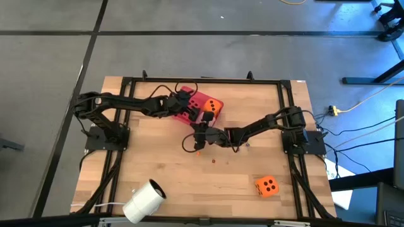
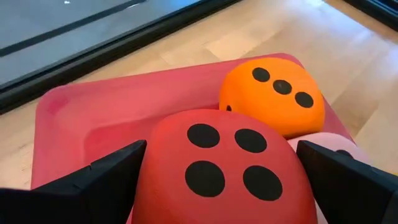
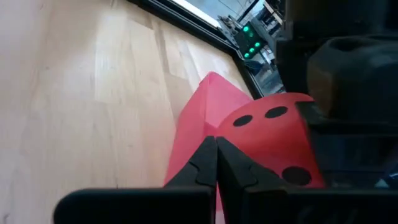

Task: Pick & Place Dice
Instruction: Put the large red die into the red bin, then adjust the large orange die in the red bin, then put the large orange die into the red bin

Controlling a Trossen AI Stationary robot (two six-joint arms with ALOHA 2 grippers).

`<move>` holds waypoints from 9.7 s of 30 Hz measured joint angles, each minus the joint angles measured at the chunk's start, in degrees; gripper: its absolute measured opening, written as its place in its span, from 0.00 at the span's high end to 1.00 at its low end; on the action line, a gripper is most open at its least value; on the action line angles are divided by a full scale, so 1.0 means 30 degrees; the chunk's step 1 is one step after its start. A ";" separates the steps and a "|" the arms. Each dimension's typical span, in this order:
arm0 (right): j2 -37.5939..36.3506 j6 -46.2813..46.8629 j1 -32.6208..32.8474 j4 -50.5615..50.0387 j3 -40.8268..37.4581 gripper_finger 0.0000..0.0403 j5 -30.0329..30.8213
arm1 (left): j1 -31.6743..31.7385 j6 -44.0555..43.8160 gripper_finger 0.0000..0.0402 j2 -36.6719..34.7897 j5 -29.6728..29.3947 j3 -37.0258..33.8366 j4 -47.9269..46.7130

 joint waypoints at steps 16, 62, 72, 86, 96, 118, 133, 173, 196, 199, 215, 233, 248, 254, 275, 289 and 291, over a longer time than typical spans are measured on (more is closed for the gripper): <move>-0.0022 0.3038 -0.1253 -0.0987 -0.0007 1.00 -0.0615 | -0.0403 0.0873 0.00 -0.0944 0.1754 0.0007 0.0506; -0.5550 1.0300 -0.0149 -0.8700 -0.3147 1.00 -0.0720 | -0.1482 0.4517 0.00 -0.1568 -0.2253 0.0007 -0.5270; -0.5311 0.9966 -0.0189 -0.8470 -0.3155 1.00 -0.1217 | -0.2266 0.8306 0.00 0.0450 -0.2353 0.0029 -0.4495; -0.5304 0.9426 -0.0314 -0.8479 -0.3147 1.00 -0.1214 | -0.1821 1.1280 0.00 -0.1059 -0.4953 0.1488 -0.4256; -0.5297 0.9108 -0.0648 -0.8389 -0.3147 1.00 -0.1276 | 0.2123 1.3841 0.00 0.1202 -0.0277 0.1574 0.0464; -0.5297 0.9071 -0.0663 -0.8411 -0.3147 1.00 -0.1260 | 0.0757 1.2523 0.00 -0.1815 -0.1637 0.1571 -0.2935; -0.5297 0.9122 -0.0671 -0.8396 -0.3147 1.00 -0.1516 | 0.0674 1.3008 0.00 -0.0206 -0.5766 0.1539 -0.0656; -0.5554 0.9700 -0.1328 -0.8549 -0.3144 1.00 -0.3097 | 0.2632 1.3067 0.00 0.1712 0.2182 0.1545 -0.2198; -0.7153 1.7071 -0.0106 -1.6888 -0.3119 1.00 -0.0416 | 0.1953 1.3918 0.00 0.1727 0.2198 0.1545 -0.0550; -0.7125 1.7078 -0.0734 -1.7571 -0.3162 1.00 -0.0256 | 0.2024 1.3929 0.00 0.1565 -0.0362 0.1537 0.0851; -0.6094 1.4927 -0.4350 -1.7257 -0.3147 1.00 -0.4233 | 0.3792 1.5110 0.00 0.4197 0.2344 0.1772 0.2568; -0.5093 1.1628 -0.5587 -1.4249 -0.3119 1.00 -0.5843 | 0.2517 1.5788 0.00 0.5805 0.1911 0.6151 -0.2164; -0.5093 1.1424 -0.5464 -1.4223 -0.3126 0.99 -0.5770 | 0.3318 1.5176 0.00 0.5937 0.1550 0.7490 -0.3580; -0.5093 1.1129 -0.5470 -1.3412 -0.3133 1.00 -0.6095 | 0.3859 1.4500 0.00 0.7185 0.3358 0.7446 -0.3710; -0.6370 0.9617 -0.4194 -1.3810 -0.3140 1.00 -0.4533 | 0.2183 1.5578 0.00 0.7022 0.1082 0.7468 -0.3049; -1.4940 1.4712 0.2000 -2.2311 -0.3138 1.00 -0.5950 | 0.0240 1.4979 0.00 0.2212 -0.1319 0.7446 -0.4867; -1.5850 1.5511 0.2901 -2.2845 -0.3133 0.99 -0.7175 | -0.0423 1.4268 0.00 0.1057 -0.1294 0.7442 -0.5193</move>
